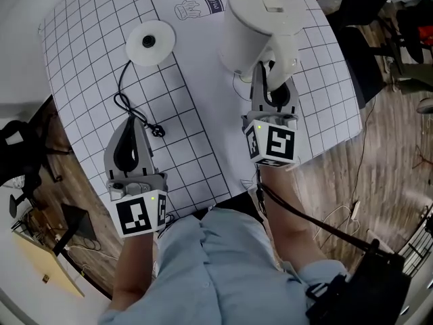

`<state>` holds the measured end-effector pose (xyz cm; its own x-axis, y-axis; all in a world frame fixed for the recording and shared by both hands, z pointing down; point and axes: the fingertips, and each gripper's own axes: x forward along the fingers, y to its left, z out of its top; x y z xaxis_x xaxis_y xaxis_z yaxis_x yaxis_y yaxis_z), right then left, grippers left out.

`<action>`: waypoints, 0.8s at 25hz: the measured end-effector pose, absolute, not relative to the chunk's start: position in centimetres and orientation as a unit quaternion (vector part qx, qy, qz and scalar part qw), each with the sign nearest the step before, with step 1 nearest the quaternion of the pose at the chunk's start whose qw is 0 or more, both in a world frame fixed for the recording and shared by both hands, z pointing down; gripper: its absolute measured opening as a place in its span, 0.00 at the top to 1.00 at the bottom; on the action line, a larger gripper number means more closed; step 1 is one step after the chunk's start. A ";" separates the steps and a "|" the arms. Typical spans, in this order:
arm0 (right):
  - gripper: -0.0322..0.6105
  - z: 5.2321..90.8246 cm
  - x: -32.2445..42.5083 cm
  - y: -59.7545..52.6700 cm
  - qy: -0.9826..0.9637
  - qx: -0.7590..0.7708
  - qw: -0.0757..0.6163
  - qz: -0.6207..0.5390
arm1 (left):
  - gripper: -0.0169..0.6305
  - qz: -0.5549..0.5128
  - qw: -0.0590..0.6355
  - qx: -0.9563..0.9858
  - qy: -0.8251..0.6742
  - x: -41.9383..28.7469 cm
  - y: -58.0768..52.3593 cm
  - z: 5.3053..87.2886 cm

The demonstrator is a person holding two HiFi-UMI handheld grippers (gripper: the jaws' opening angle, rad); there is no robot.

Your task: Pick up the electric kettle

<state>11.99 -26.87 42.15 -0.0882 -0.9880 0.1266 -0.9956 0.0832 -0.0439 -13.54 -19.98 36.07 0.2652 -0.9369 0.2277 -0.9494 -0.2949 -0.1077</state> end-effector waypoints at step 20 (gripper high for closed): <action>0.72 43.8 12.0 -25.3 -0.746 0.659 0.054 0.074 | 0.97 0.110 0.003 0.781 -0.614 -12.5 -19.1 33.7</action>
